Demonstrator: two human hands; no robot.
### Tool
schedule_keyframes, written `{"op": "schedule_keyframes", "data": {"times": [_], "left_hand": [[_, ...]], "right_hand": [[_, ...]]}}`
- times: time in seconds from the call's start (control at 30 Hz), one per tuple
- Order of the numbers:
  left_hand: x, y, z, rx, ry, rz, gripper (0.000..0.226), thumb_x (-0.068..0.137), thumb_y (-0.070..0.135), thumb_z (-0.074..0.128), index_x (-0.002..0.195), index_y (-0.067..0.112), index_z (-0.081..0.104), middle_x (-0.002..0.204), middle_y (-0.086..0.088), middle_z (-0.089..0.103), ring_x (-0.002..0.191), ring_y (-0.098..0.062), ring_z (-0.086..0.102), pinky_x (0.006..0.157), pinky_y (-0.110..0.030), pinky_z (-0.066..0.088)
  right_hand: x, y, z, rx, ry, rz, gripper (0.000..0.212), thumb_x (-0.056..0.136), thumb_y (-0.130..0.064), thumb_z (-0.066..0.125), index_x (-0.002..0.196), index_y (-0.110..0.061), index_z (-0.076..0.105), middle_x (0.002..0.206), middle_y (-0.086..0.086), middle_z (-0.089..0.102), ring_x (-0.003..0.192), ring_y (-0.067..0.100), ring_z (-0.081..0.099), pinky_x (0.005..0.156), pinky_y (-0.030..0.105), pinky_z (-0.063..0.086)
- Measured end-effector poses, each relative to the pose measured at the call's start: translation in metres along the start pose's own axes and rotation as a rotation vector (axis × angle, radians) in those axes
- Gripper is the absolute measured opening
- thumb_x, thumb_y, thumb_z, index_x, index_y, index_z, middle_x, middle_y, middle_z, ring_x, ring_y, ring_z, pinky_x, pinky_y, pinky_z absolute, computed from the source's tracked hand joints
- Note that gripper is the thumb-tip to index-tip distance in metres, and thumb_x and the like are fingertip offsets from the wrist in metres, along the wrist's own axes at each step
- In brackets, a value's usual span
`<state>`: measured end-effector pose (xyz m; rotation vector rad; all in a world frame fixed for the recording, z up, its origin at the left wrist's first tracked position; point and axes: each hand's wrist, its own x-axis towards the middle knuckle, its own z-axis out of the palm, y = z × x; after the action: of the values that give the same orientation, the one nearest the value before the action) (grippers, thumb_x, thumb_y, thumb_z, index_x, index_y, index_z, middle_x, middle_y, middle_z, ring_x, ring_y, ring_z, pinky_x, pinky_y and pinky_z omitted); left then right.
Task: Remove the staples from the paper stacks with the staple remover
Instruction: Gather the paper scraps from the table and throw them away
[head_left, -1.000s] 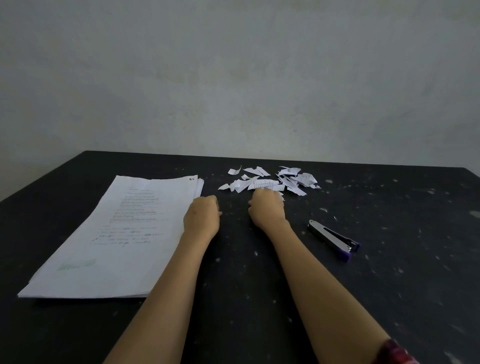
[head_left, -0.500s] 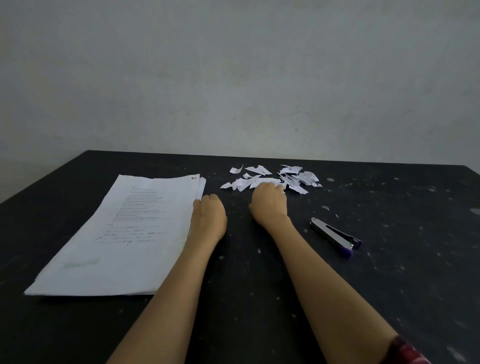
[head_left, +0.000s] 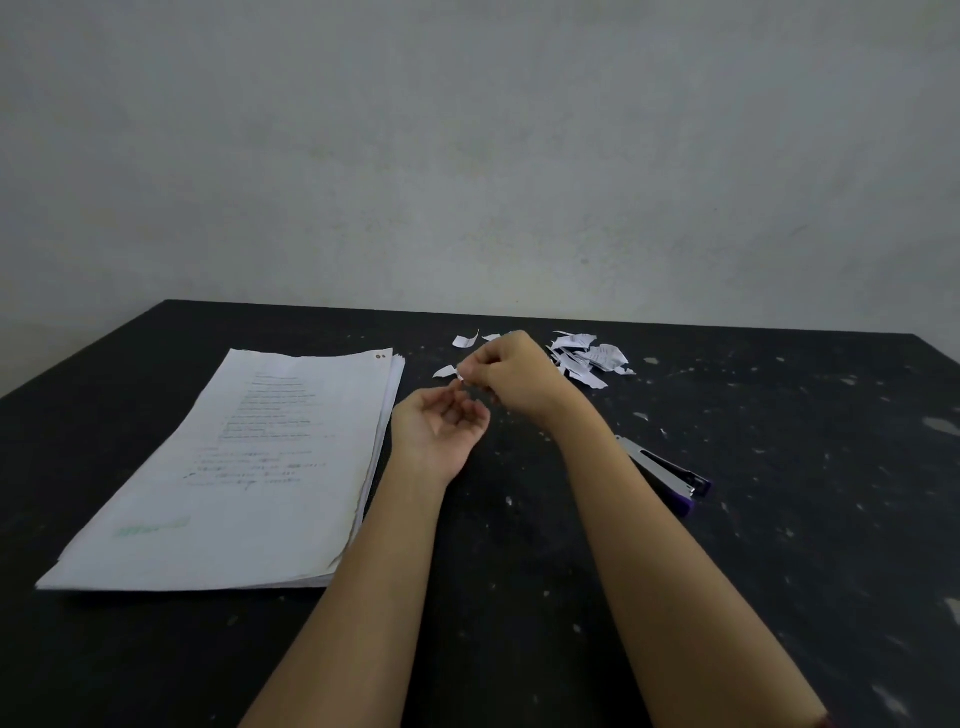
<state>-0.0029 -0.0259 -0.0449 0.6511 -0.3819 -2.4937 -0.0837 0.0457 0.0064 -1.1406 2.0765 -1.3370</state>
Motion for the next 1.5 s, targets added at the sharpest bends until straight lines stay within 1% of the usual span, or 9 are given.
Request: {"op": "schedule_keyframes", "data": {"times": [0.2, 0.53, 0.67, 0.83, 1.03, 1.13, 1.23, 1.37, 1.5], "left_hand": [[0.004, -0.004, 0.001, -0.078, 0.015, 0.074, 0.023, 0.095, 0.008, 0.042, 0.090, -0.005, 0.061, 0.084, -0.018, 0.066, 0.081, -0.025, 0.064, 0.073, -0.037, 0.052], [0.003, -0.006, -0.005, -0.184, -0.141, 0.076, 0.045, 0.102, 0.026, 0.026, 0.114, -0.008, 0.054, 0.121, -0.027, 0.057, 0.105, -0.036, 0.059, 0.099, -0.048, 0.041], [0.001, -0.007, -0.004, -0.193, -0.192, 0.048, 0.049, 0.102, 0.029, 0.025, 0.110, -0.010, 0.054, 0.124, -0.028, 0.054, 0.106, -0.037, 0.059, 0.103, -0.046, 0.037], [0.001, -0.005, -0.005, -0.217, -0.198, 0.009, 0.049, 0.102, 0.026, 0.026, 0.110, -0.014, 0.053, 0.130, -0.030, 0.051, 0.126, -0.040, 0.045, 0.102, -0.051, 0.035], [0.013, 0.005, -0.005, -0.214, -0.127, 0.037, 0.054, 0.101, 0.029, 0.027, 0.109, -0.018, 0.051, 0.138, -0.031, 0.042, 0.132, -0.040, 0.037, 0.109, -0.048, 0.029], [0.023, 0.011, 0.000, -0.154, -0.100, 0.077, 0.055, 0.099, 0.034, 0.031, 0.116, -0.016, 0.049, 0.138, -0.030, 0.042, 0.133, -0.039, 0.037, 0.109, -0.046, 0.030], [0.036, 0.017, 0.009, -0.029, -0.030, 0.142, 0.052, 0.099, 0.033, 0.035, 0.126, -0.011, 0.047, 0.142, -0.026, 0.040, 0.135, -0.035, 0.035, 0.109, -0.041, 0.031], [0.058, 0.019, 0.020, 0.126, 0.104, 0.174, 0.051, 0.100, 0.030, 0.034, 0.133, -0.008, 0.041, 0.146, -0.023, 0.035, 0.137, -0.031, 0.032, 0.110, -0.038, 0.028], [0.072, 0.014, 0.023, 0.226, 0.136, 0.104, 0.049, 0.100, 0.026, 0.033, 0.134, -0.009, 0.039, 0.145, -0.023, 0.036, 0.136, -0.030, 0.034, 0.111, -0.037, 0.027]], "right_hand": [[-0.001, -0.004, 0.001, -0.131, 0.007, -0.008, 0.014, 0.087, -0.003, 0.059, 0.083, 0.000, 0.072, 0.071, 0.007, 0.064, 0.061, 0.010, 0.056, 0.045, 0.006, 0.041], [-0.003, -0.002, 0.001, -0.143, -0.050, -0.015, 0.016, 0.087, 0.000, 0.057, 0.081, 0.001, 0.072, 0.076, 0.011, 0.070, 0.062, 0.006, 0.058, 0.057, 0.013, 0.042], [-0.005, 0.002, -0.005, -0.077, -0.037, -0.011, 0.016, 0.085, 0.002, 0.057, 0.075, 0.000, 0.070, 0.063, 0.002, 0.066, 0.042, -0.003, 0.048, 0.045, 0.009, 0.038], [0.009, 0.023, -0.011, 0.234, 0.395, 0.180, 0.019, 0.079, 0.006, 0.058, 0.096, 0.004, 0.068, 0.081, 0.015, 0.068, 0.054, 0.011, 0.052, 0.054, 0.022, 0.045], [0.046, 0.058, -0.036, -0.020, 0.678, 0.415, 0.014, 0.088, -0.006, 0.045, 0.081, -0.003, 0.057, 0.099, 0.019, 0.060, 0.102, 0.029, 0.054, 0.085, 0.035, 0.042], [0.065, 0.061, -0.043, -0.267, 0.577, 0.554, 0.037, 0.090, -0.018, 0.046, 0.122, 0.000, 0.050, 0.139, 0.022, 0.038, 0.130, 0.040, 0.030, 0.109, 0.044, 0.025], [0.077, 0.066, -0.045, -0.455, 0.473, 0.606, 0.055, 0.089, -0.035, 0.050, 0.133, -0.004, 0.038, 0.145, 0.021, 0.025, 0.136, 0.044, 0.015, 0.113, 0.055, 0.010], [0.091, 0.074, -0.043, -0.541, 0.321, 0.578, 0.074, 0.084, -0.057, 0.051, 0.136, -0.007, 0.036, 0.147, 0.023, 0.026, 0.137, 0.042, 0.015, 0.112, 0.056, 0.007], [0.089, 0.078, -0.029, -0.635, 0.190, 0.374, 0.048, 0.086, -0.043, 0.050, 0.120, -0.009, 0.054, 0.126, 0.017, 0.055, 0.125, 0.037, 0.041, 0.108, 0.049, 0.029]]}}
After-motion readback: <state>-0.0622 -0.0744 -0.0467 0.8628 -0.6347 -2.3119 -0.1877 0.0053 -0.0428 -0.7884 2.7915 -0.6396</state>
